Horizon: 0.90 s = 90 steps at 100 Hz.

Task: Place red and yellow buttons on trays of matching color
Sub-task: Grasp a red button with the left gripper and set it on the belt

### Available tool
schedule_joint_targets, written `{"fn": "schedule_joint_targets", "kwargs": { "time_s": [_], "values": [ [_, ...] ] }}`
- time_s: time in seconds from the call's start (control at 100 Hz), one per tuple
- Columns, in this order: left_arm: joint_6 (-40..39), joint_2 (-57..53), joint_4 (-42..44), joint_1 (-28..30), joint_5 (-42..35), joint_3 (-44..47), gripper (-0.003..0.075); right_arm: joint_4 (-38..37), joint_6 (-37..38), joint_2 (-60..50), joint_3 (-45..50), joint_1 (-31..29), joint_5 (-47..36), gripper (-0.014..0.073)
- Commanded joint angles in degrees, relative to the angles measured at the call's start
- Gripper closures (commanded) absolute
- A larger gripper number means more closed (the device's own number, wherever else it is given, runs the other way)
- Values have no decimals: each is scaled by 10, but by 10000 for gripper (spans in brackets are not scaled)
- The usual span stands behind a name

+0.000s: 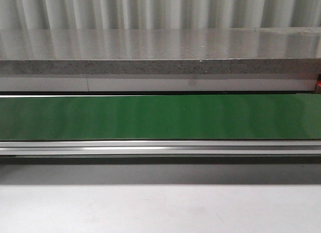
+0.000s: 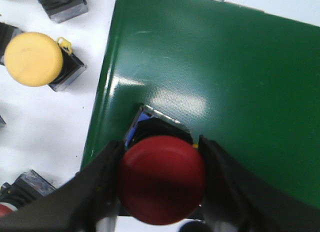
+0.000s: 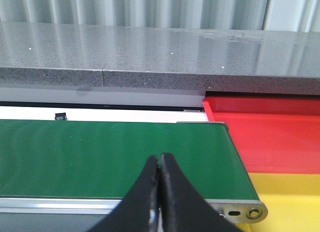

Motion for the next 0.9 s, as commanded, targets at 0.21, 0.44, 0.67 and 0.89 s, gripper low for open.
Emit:
{"fn": "schedule_joint_targets", "kwargs": {
  "time_s": [0.21,0.44,0.67,0.89],
  "values": [
    [-1,-13,-41,-4,-40,-16,169,-5,-1,-9,1,-2,-49,661],
    [-1,-14,-50,-1,-34,-63,153,-5,-1,-9,1,-2,-49,661],
    [-6,-14,-50,37,17,-110,154,-5,-1,-9,1,-2,-49,661],
    [-19,22,-50,80,22,-110,155,-5,-1,-9,1,-2,-49,661]
  ]
}}
